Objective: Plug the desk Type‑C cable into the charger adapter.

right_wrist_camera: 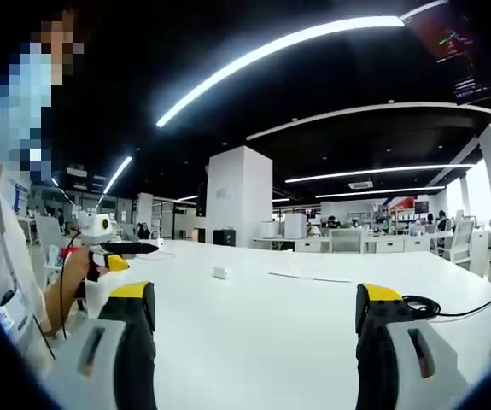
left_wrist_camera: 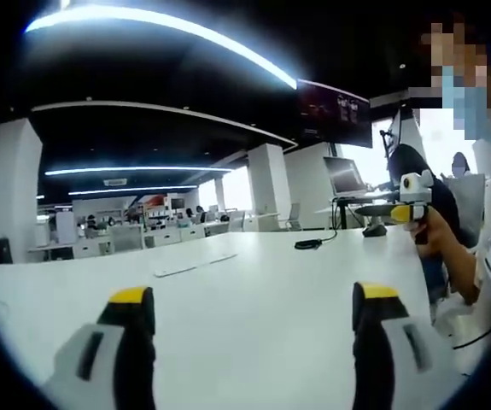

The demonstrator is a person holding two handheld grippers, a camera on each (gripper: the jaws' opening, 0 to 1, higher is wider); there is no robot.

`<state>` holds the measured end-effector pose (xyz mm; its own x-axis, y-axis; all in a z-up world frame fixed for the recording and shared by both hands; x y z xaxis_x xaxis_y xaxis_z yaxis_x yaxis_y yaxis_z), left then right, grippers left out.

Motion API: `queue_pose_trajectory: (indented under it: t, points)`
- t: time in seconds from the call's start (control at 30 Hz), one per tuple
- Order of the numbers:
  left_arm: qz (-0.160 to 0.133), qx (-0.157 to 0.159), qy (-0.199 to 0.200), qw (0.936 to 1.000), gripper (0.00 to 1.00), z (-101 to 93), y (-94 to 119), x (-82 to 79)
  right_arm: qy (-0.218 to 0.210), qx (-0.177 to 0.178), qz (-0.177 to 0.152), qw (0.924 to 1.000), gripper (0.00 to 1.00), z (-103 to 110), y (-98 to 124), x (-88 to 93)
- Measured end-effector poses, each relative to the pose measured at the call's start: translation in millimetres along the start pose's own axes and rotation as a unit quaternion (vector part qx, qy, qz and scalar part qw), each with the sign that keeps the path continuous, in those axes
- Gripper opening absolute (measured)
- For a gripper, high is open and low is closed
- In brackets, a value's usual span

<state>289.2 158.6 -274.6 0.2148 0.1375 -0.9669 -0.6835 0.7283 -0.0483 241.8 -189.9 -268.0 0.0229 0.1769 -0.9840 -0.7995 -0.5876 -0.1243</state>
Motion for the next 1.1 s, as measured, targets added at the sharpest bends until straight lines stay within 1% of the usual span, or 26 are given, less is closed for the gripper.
queue_pose_trajectory:
  t: [0.07,0.1,0.13,0.2,0.27,0.4,0.5,0.53,0.63,0.83,0.9,0.97,1.0,1.1]
  points:
    - [0.001,0.001,-0.005,1.0,0.97,0.3,-2.7,-4.1,-0.001,-0.001,-0.002,1.0,1.0,0.2,1.5,-1.7]
    - [0.007,0.003,-0.009,0.9999,0.98,0.3,-3.7,-4.1,-0.001,-0.001,-0.003,1.0,1.0,0.4,2.1,-2.5]
    - [0.022,0.002,-0.017,0.9996,0.98,0.3,-5.6,-4.0,0.0,-0.001,-0.005,1.0,1.0,0.8,3.6,-3.9]
    - [0.016,0.001,-0.023,0.9996,0.98,-0.6,-7.8,-8.3,0.001,-0.001,-0.008,1.0,1.0,0.9,5.5,-5.7]
    - [0.011,0.009,-0.022,0.9997,0.98,-0.2,-10.6,-13.6,0.001,0.0,-0.011,0.9999,1.0,0.1,7.6,-8.1]
    - [0.013,0.008,-0.022,0.9996,0.98,4.3,-16.9,-17.3,0.003,-0.002,-0.015,0.9999,1.0,-0.8,9.9,-11.7]
    - [0.022,0.006,-0.018,0.9996,0.98,13.9,-24.0,-16.5,0.002,0.001,-0.02,0.9998,1.0,-3.6,13.9,-14.2]
    - [0.035,0.005,-0.015,0.9992,0.98,19.7,-26.7,-14.1,0.001,0.002,-0.022,0.9997,1.0,-4.7,15.1,-15.4]
    - [0.042,-0.004,-0.019,0.9989,0.98,32.3,-32.2,-16.2,0.002,0.004,-0.026,0.9997,1.0,-5.4,15.8,-17.0]
    - [0.041,-0.003,-0.014,0.9991,0.97,45.6,-40.0,-26.3,0.003,0.001,-0.027,0.9996,1.0,-5.0,14.5,-16.9]
    - [0.04,-0.003,-0.018,0.999,0.97,49.5,-43.2,-28.8,0.003,0.001,-0.026,0.9997,1.0,-5.2,14.0,-16.3]
    - [0.049,-0.009,-0.03,0.9983,0.97,54.6,-46.5,-28.0,0.002,0.001,-0.026,0.9997,1.0,-5.6,13.6,-16.0]
    - [0.05,-0.011,-0.031,0.9982,0.97,60.3,-50.4,-28.3,0.002,0.001,-0.026,0.9997,1.0,-5.7,13.3,-15.8]
    - [0.056,-0.004,-0.022,0.9982,0.97,68.8,-59.1,-26.2,0.003,-0.001,-0.026,0.9997,1.0,-5.3,12.9,-15.2]
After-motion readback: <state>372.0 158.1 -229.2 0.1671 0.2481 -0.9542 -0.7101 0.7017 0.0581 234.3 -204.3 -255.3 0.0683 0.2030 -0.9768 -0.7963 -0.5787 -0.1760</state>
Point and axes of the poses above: the point that each gripper's makers call its tool centre point, and the gripper's own axes: y roughly backward along the fingers, z roughly to its left, x roughly out of its underside, the point moved 5 cm from there along y, roughly backward along the fingers, and after that the axes turned 9 degrees about -y, right-handed, at the moved point
